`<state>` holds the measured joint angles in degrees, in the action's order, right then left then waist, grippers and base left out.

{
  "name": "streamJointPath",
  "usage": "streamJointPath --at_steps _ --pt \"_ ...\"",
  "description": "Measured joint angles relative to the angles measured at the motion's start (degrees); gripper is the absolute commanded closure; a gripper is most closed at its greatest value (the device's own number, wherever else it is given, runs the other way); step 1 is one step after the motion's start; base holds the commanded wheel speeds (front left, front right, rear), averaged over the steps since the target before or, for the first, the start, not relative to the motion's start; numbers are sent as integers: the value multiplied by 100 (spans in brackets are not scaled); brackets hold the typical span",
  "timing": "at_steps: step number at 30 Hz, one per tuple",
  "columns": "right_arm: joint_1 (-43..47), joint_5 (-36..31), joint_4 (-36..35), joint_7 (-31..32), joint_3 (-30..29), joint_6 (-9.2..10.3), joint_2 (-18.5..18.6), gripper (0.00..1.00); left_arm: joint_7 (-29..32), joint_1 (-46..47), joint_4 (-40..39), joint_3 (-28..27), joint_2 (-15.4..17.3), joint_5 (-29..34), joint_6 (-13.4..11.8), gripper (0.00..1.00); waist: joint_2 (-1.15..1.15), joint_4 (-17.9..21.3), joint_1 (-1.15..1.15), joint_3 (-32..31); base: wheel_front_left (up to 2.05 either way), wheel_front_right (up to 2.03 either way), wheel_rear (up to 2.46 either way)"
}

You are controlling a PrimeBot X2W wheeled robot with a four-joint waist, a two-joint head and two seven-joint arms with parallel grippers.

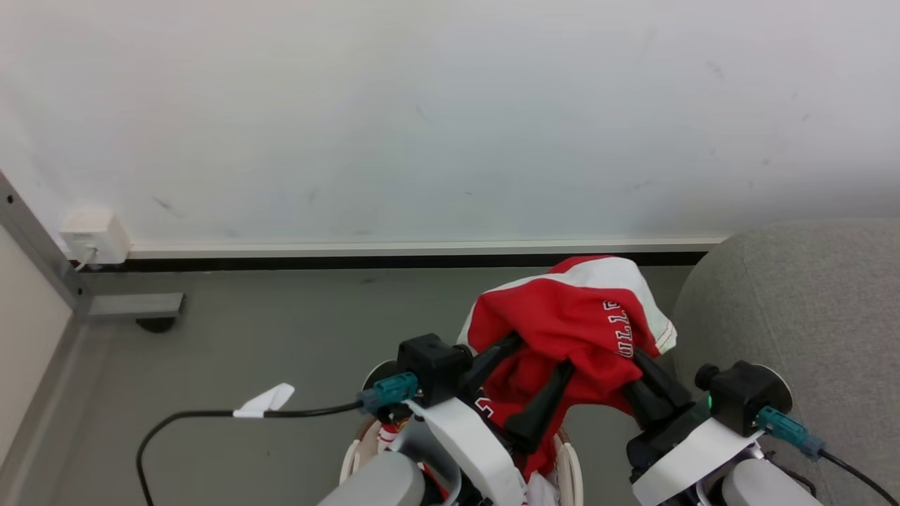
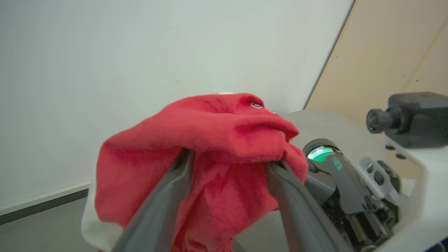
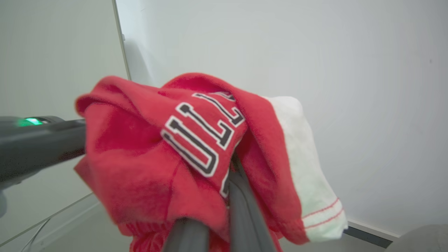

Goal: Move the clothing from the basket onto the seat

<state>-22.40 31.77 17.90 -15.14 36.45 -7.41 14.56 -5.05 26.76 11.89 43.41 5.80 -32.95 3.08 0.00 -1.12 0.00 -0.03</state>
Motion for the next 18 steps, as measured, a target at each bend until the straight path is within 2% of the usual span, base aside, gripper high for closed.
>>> streamJointPath --at_steps 9,18 --pt "54 0 -91 1 -610 0 135 100 -67 -11 15 130 -9 -21 83 0 0 550 0 138 0 0 0" --pt "155 -35 -177 1 -1055 0 191 100 -321 137 102 164 59 149 55 0 0 1392 0 369 0 0 0"
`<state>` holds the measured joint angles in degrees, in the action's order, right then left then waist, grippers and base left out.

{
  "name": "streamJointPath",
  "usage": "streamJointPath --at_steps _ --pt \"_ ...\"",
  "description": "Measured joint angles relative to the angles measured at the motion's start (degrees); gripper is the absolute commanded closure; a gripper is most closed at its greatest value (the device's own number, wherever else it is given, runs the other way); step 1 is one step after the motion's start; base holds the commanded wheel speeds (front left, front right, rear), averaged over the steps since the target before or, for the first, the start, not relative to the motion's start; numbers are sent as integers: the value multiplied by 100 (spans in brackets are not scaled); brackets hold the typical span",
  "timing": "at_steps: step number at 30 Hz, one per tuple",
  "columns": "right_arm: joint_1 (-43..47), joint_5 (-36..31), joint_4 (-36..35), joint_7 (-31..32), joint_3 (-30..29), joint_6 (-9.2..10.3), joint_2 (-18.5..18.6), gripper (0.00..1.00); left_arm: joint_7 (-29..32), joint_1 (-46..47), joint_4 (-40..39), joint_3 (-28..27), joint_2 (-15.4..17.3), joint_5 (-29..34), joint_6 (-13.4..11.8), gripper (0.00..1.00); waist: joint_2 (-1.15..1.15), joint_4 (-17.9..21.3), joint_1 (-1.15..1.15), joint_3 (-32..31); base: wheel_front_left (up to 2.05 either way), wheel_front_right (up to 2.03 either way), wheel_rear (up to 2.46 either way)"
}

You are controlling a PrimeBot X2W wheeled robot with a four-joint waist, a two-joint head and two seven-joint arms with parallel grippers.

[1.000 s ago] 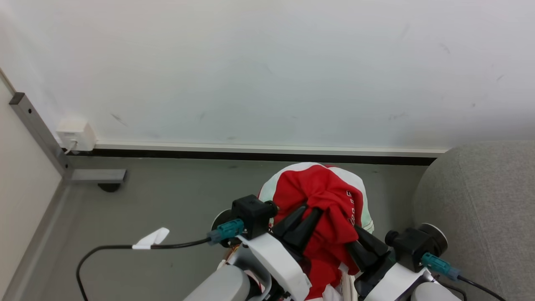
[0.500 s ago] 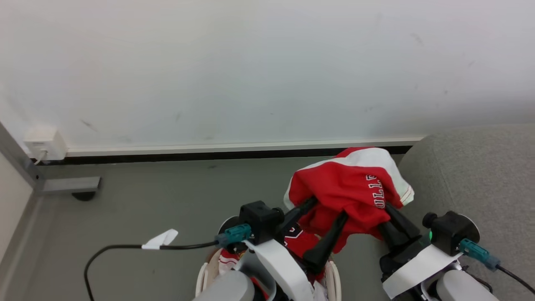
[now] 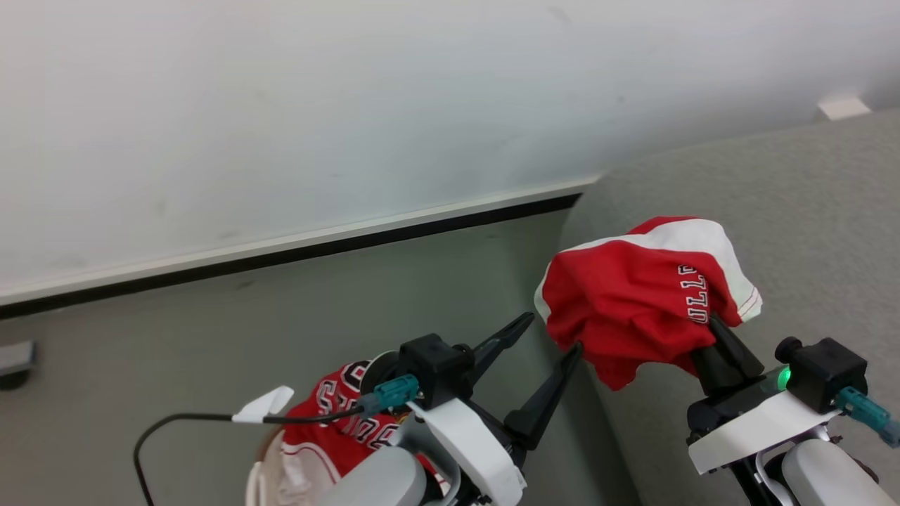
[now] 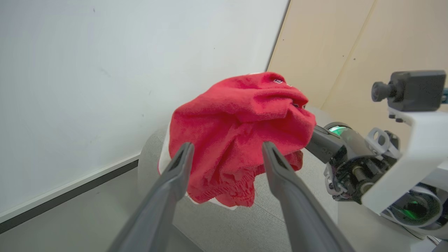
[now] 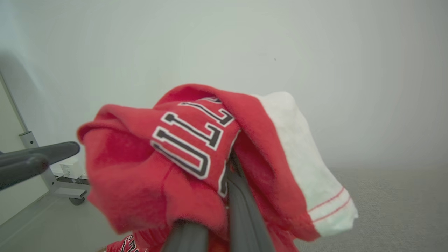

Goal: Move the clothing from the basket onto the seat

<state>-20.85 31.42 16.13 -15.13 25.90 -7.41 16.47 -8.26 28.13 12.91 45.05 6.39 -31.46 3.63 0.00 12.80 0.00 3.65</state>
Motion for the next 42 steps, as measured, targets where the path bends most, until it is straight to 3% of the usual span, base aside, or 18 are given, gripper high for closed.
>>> streamJointPath --at_steps 12,19,34,42 --pt "307 -100 -162 0 -396 0 -66 100 -210 104 366 38 47 110 -7 0 0 1146 0 177 0 0 0" --pt "503 -198 -207 0 -555 0 -1 100 -355 132 564 124 64 212 -23 0 0 1557 0 118 0 0 0" --pt "658 -268 -365 -1 -756 0 250 100 -492 123 744 266 -9 249 -13 0 0 1610 1 125 0 0 0" --pt "-120 -208 -258 -1 -1038 0 662 100 -385 455 649 367 -1 423 -12 0 0 1392 0 680 0 0 0"
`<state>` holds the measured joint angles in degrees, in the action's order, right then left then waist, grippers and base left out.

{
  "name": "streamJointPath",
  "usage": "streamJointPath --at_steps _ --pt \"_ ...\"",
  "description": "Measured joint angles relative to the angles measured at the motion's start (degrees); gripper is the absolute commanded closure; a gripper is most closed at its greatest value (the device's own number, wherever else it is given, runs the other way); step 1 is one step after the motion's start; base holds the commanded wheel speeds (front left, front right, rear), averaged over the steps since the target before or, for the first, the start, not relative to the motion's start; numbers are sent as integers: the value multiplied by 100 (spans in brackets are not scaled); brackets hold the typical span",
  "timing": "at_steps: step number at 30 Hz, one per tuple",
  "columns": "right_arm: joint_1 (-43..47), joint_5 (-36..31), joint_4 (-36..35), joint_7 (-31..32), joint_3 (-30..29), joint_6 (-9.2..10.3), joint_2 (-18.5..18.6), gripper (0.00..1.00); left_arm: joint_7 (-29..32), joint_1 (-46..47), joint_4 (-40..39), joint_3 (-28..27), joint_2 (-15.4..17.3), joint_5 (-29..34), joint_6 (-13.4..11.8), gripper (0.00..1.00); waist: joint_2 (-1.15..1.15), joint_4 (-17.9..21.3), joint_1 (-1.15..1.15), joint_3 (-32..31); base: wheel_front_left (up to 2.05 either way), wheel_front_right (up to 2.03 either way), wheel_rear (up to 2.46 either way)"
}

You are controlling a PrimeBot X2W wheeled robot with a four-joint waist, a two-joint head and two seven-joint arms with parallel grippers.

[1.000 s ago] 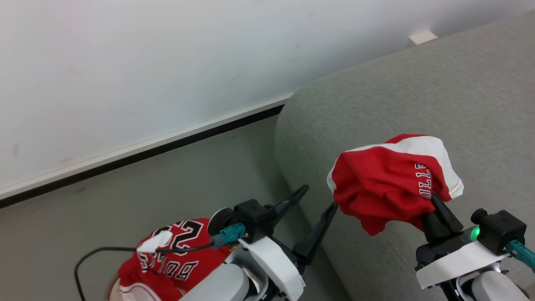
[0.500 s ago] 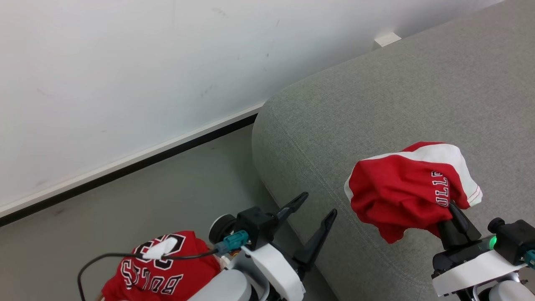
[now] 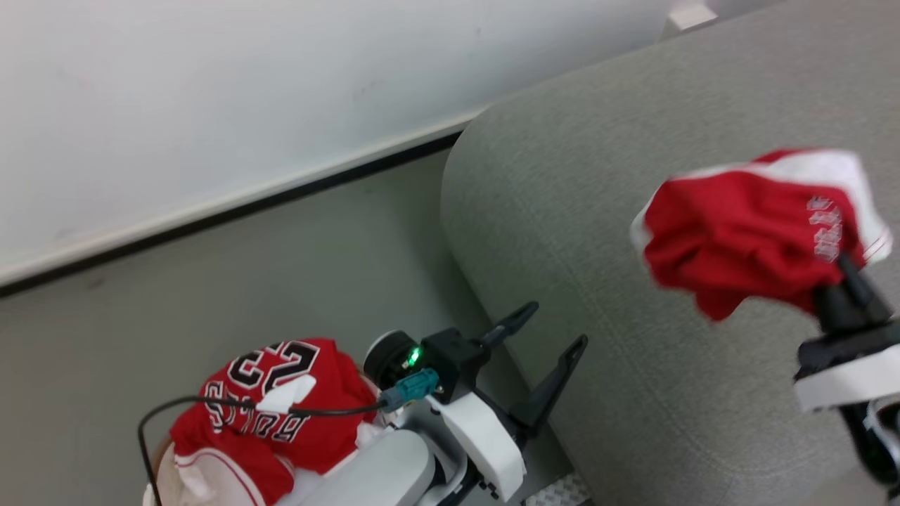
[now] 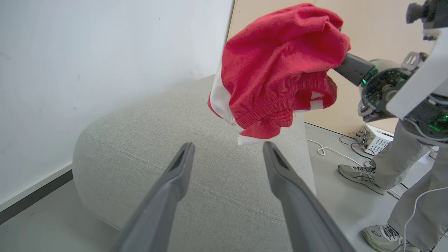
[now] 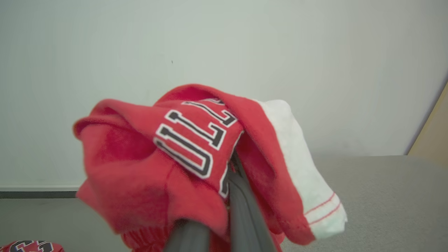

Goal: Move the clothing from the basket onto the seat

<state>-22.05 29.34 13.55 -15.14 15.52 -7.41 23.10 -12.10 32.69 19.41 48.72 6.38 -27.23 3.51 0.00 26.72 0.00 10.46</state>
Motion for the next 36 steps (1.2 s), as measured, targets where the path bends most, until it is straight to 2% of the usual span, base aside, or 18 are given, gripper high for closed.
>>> streamJointPath --at_steps 4,7,16,25,31,36 --pt "-536 627 180 1 -174 0 115 100 109 216 -69 7 46 109 -53 0 0 -168 0 366 0 0 0" --pt "-1032 995 459 -1 -219 -5 375 100 201 379 -105 18 92 163 -63 0 0 -300 0 676 0 0 0" --pt "-2371 1559 1481 -1 -187 -7 1120 100 350 861 -250 27 99 365 -158 0 0 -828 -1 1620 0 0 0" --pt "-3383 1828 3037 43 344 -8 1717 100 375 1126 -303 12 118 475 -283 0 -1 -1431 -1 2300 0 0 0" --pt "-3785 1953 3949 875 1042 -8 1816 100 335 1186 -304 4 108 477 -339 0 -1 -1701 -2 2567 0 0 0" --pt "-3857 2130 4299 1679 1572 -8 1741 100 291 1188 -247 -3 121 474 -355 0 -1 -1717 -1 2568 0 0 0"
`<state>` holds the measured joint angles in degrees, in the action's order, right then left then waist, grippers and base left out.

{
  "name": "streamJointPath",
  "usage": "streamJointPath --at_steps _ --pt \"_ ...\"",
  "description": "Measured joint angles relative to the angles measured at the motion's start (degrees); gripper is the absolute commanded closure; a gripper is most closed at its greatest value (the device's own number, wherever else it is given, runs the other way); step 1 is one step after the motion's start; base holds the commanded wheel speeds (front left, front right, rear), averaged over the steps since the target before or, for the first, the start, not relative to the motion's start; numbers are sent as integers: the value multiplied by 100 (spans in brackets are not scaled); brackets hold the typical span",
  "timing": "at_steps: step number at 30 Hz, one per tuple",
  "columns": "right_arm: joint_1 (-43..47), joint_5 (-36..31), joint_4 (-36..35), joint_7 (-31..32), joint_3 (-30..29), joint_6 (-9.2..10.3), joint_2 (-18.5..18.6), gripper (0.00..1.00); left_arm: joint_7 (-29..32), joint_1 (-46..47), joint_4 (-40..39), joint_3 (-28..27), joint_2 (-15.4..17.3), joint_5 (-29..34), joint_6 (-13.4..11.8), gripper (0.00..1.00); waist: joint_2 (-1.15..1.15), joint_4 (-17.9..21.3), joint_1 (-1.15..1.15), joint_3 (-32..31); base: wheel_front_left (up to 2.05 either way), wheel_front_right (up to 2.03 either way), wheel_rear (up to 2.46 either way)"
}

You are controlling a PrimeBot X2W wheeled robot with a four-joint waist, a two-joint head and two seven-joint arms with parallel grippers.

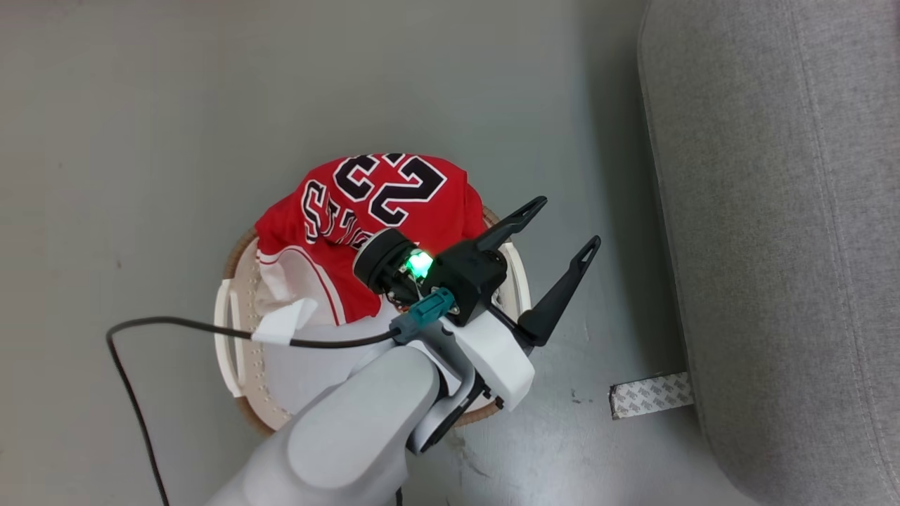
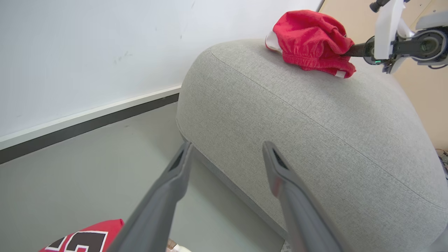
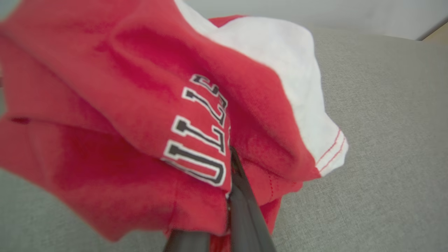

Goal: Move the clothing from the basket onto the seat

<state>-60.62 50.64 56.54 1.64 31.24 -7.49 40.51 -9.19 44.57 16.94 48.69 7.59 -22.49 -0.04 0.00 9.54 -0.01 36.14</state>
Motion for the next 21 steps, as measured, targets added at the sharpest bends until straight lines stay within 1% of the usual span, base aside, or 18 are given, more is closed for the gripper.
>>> streamJointPath --at_steps 3,4,5,6,7,15,19,21 --pt "-35 163 66 131 181 0 -1 100 -9 3 60 7 -8 -9 -2 0 0 17 0 -60 0 0 0" --pt "-42 199 75 129 235 0 -3 84 -34 3 78 4 -10 -20 -3 0 0 26 0 -86 0 0 0" --pt "-53 223 83 124 292 0 -1 65 -47 4 93 5 -10 -22 -2 0 0 36 0 -115 0 0 0" --pt "-61 253 90 124 356 0 1 39 -52 4 118 1 -9 -26 -2 0 0 47 0 -150 0 0 0" --pt "-61 265 90 115 423 0 0 0 -59 3 148 1 -8 -42 -1 0 0 58 0 -191 0 0 0" --pt "188 485 -27 46 1043 0 64 0 -280 -254 457 -62 -12 -289 7 0 0 138 1 -783 0 0 0" --pt "478 543 -275 201 1523 0 157 0 -380 -486 561 -212 100 -425 -11 0 1 173 1 -1239 0 0 0" --pt "596 553 -459 175 1717 0 234 0 -422 -632 578 -299 170 -487 -51 0 1 188 1 -1486 0 0 0"
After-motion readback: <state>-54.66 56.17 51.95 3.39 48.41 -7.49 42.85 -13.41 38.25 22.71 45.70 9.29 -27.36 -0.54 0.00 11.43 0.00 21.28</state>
